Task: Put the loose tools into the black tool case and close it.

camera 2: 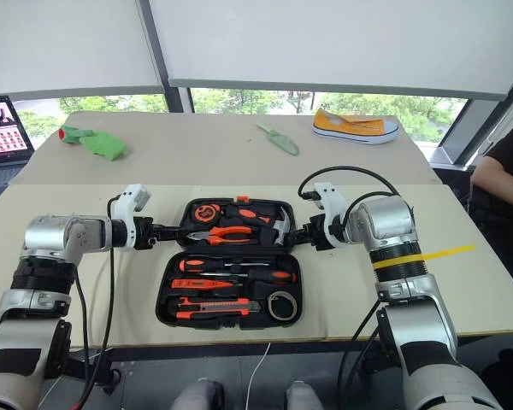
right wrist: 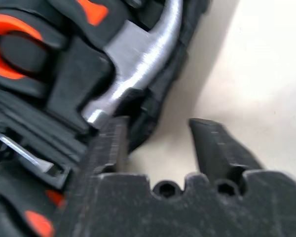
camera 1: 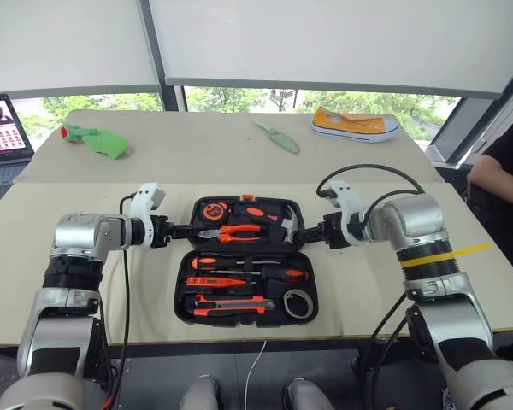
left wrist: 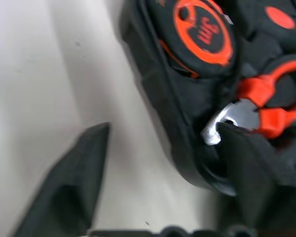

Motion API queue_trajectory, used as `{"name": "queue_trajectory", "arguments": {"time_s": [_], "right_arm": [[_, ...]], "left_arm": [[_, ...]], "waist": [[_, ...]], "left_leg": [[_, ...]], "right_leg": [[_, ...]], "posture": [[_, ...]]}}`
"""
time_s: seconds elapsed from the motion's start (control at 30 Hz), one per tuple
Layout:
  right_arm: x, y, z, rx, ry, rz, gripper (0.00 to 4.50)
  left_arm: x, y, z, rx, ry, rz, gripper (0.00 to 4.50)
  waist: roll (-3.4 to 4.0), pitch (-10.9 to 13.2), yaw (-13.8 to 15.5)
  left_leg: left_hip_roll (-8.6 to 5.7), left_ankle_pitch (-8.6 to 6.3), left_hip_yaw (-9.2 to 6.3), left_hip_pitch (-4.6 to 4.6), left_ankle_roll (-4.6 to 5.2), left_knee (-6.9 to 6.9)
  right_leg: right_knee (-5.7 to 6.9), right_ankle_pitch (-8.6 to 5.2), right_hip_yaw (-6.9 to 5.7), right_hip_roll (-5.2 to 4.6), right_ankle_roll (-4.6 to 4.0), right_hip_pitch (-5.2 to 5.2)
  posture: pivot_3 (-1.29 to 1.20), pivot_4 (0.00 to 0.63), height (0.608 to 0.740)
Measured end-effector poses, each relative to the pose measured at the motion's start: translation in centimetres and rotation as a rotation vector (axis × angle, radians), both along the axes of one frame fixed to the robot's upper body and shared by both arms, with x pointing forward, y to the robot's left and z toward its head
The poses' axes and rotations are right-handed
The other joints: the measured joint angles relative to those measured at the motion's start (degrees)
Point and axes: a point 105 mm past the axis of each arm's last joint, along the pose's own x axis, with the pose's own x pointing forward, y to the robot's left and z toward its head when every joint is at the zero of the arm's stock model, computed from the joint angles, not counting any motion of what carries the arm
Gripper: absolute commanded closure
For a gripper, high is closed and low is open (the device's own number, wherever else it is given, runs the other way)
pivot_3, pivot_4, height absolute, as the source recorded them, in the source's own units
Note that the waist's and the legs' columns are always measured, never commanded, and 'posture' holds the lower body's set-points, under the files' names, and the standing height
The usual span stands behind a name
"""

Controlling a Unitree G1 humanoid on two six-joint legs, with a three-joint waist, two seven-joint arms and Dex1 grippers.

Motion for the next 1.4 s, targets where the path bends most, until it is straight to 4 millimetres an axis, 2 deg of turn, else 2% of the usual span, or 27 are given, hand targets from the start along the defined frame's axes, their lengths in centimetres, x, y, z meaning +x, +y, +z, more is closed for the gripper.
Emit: {"name": "queue_trajectory", "arguments": {"time_s": [0.1,0.2,0.23,0.3,0.43,0.57,0.63,0.7,0.83,0.97,1.0,1.03,1.07,1.1,1.17,1.23,1.3,1.4], "right_arm": [[0.5,0.4,0.2,0.010,-0.004,-0.014,4.43],[0.7,0.2,0.0,0.027,0.006,-0.031,4.50],[0.8,0.2,0.1,0.040,0.003,-0.039,4.50],[1.2,0.3,0.1,0.066,-0.030,-0.054,4.50],[2.3,0.6,0.6,0.143,-0.254,-0.054,4.50],[1.5,0.5,2.5,0.173,-0.520,0.037,4.50],[0.5,0.2,3.4,0.106,-0.692,0.126,4.50],[-0.6,0.1,3.3,0.035,-0.800,0.213,4.50],[-3.0,-0.7,1.0,-0.145,-0.976,0.362,4.50],[-5.6,-1.2,-0.1,-0.375,-1.249,0.555,4.50],[-6.1,-1.3,-0.6,-0.419,-1.302,0.582,4.50],[-6.7,-1.5,-1.2,-0.451,-1.346,0.600,4.14],[-7.1,-1.7,-1.6,-0.467,-1.363,0.609,3.78],[-7.5,-2.2,-2.3,-0.494,-1.377,0.617,3.62],[-8.3,-4.0,-4.7,-0.555,-1.305,0.630,2.88],[-8.9,-4.9,-6.2,-0.574,-1.255,0.620,2.25],[-9.0,-5.4,-6.0,-0.586,-1.270,0.586,1.62],[-9.7,-7.1,-5.7,-0.579,-1.218,0.499,1.62]], "left_arm": [[0.0,-0.4,0.1,-0.014,0.000,-0.016,3.21],[0.0,-0.8,0.1,-0.034,0.000,-0.033,4.30],[0.0,-0.8,0.2,-0.040,-0.006,-0.030,4.45],[0.4,-0.8,0.3,-0.051,-0.042,-0.016,4.45],[0.6,-0.3,0.5,-0.121,-0.167,0.006,4.45],[0.1,0.2,1.2,-0.178,-0.378,-0.003,4.45],[-0.4,0.2,2.0,-0.172,-0.504,-0.025,4.45],[-1.0,0.3,2.1,-0.151,-0.576,-0.046,4.45],[-3.5,0.2,1.3,-0.069,-0.707,-0.127,4.45],[-5.6,0.2,0.6,0.059,-0.891,-0.151,4.45],[-6.5,0.3,0.1,0.093,-0.917,-0.173,4.12],[-7.5,0.3,-0.7,0.122,-0.933,-0.196,3.75],[-8.0,0.5,-1.1,0.136,-0.929,-0.198,3.59],[-8.6,1.3,-2.1,0.149,-0.902,-0.166,3.17],[-9.8,2.9,-4.1,0.169,-0.835,-0.096,2.39],[-10.4,3.8,-4.9,0.192,-0.807,-0.063,1.66],[-10.4,4.7,-4.6,0.216,-0.804,-0.040,1.65],[-10.0,7.0,-3.9,0.234,-0.775,0.032,1.65]], "waist": [[0.00,0.00,-0.07],[0.00,0.00,-0.02],[0.00,0.00,-0.01],[0.00,0.00,-0.05],[0.01,0.13,-0.18],[0.00,0.18,-0.09],[-0.01,0.18,0.10],[-0.01,0.18,0.10],[-0.01,0.18,-0.04],[-0.01,0.18,-0.14],[-0.01,0.17,-0.21],[0.00,0.17,-0.21],[0.00,0.14,-0.21],[0.00,0.14,-0.17],[-0.08,0.15,0.23],[-0.09,0.15,0.27],[-0.09,0.14,0.04],[-0.10,0.13,0.09]], "left_leg": [[0.00,0.00,0.00,0.03,0.00,0.00],[-0.01,0.02,-0.02,0.12,-0.02,0.03],[-0.02,0.04,-0.02,0.15,-0.03,0.04],[-0.02,0.14,-0.04,0.16,-0.03,0.06],[-0.03,0.23,-0.08,0.07,-0.06,0.04],[-0.03,0.21,-0.09,-0.22,-0.07,0.01],[-0.05,0.21,-0.13,-0.62,-0.08,0.02],[-0.05,0.21,-0.12,-0.68,-0.08,0.02],[-0.05,0.20,-0.07,-0.65,-0.07,0.00],[-0.04,0.20,-0.01,-0.30,-0.07,0.00],[-0.03,0.19,0.01,-0.03,-0.08,-0.02],[-0.03,0.15,0.05,0.44,-0.10,-0.13],[-0.02,0.14,0.06,0.60,-0.11,-0.18],[-0.01,0.15,0.08,0.65,-0.11,-0.20],[-0.02,0.19,0.06,0.64,-0.16,-0.14],[-0.04,0.22,0.13,0.64,-0.15,-0.08],[-0.05,0.30,0.16,0.66,-0.11,-0.07],[-0.03,0.33,0.15,0.75,-0.11,-0.07]], "right_leg": [[0.01,0.00,0.00,0.00,0.00,0.03],[0.05,0.01,0.00,0.00,0.00,0.14],[0.09,0.01,0.01,0.00,0.00,0.16],[0.23,0.03,0.02,0.00,-0.01,0.12],[0.39,0.03,0.04,0.01,-0.02,-0.04],[0.33,0.02,0.04,0.01,0.00,-0.23],[0.36,0.03,0.05,0.01,0.01,-0.61],[0.33,0.03,0.05,0.01,0.01,-0.66],[0.26,0.03,0.08,0.01,0.02,-0.66],[0.27,0.02,0.17,0.01,0.01,-0.39],[0.23,0.02,0.18,0.01,0.00,-0.15],[0.09,-0.01,0.19,0.00,0.00,0.32],[0.00,-0.02,0.18,0.00,-0.02,0.49],[-0.05,-0.02,0.21,0.00,-0.02,0.54],[-0.07,-0.01,0.17,-0.05,0.00,0.59],[-0.07,0.00,0.19,-0.14,-0.02,0.59],[-0.08,0.05,0.20,-0.17,-0.14,0.60],[-0.07,0.01,0.16,-0.19,-0.18,0.73]], "posture": [[0.00,0.150,0.740],[0.00,0.150,0.740],[0.00,0.150,0.740],[0.00,0.150,0.740],[0.00,0.150,0.740],[0.00,0.150,0.740],[0.00,0.150,0.740],[0.00,0.150,0.740],[0.00,0.150,0.740],[0.00,0.150,0.740],[0.00,0.150,0.740],[0.00,0.150,0.740],[0.00,0.150,0.740],[0.00,0.150,0.740],[0.00,0.150,0.740],[0.00,0.150,0.740],[0.00,0.150,0.740],[0.00,0.150,0.740]]}}
